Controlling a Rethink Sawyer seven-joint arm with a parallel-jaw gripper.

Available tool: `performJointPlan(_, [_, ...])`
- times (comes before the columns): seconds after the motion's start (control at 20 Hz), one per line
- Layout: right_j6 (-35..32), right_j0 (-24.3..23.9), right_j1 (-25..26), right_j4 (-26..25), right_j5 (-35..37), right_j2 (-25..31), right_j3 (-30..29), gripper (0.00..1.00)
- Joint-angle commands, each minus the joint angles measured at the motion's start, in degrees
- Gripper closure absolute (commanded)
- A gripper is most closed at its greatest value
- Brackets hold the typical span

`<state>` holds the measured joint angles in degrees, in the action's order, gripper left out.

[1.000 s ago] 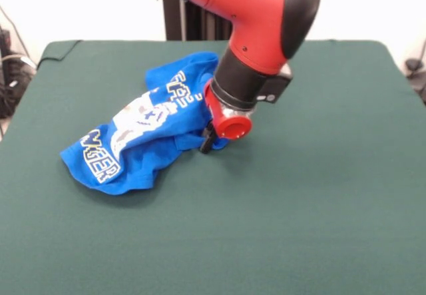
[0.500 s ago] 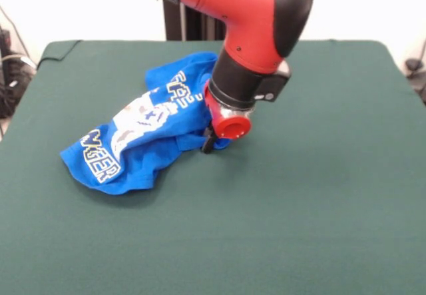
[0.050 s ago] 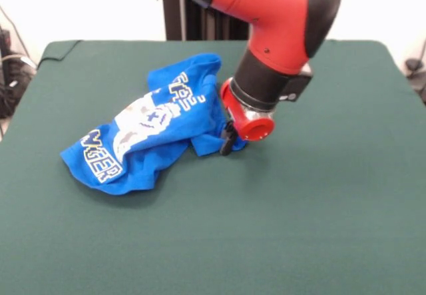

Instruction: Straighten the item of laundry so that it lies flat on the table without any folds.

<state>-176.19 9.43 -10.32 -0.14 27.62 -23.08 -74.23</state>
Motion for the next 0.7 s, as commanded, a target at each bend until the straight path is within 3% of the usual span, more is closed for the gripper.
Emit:
performJointPlan(0.05, [3.1,2.3,4.6,-0.2,4.6,9.3,3.4,1.00])
performJointPlan(0.7, [4.8,1.5,4.5,-0.9,3.8,11.7,4.0,1.00])
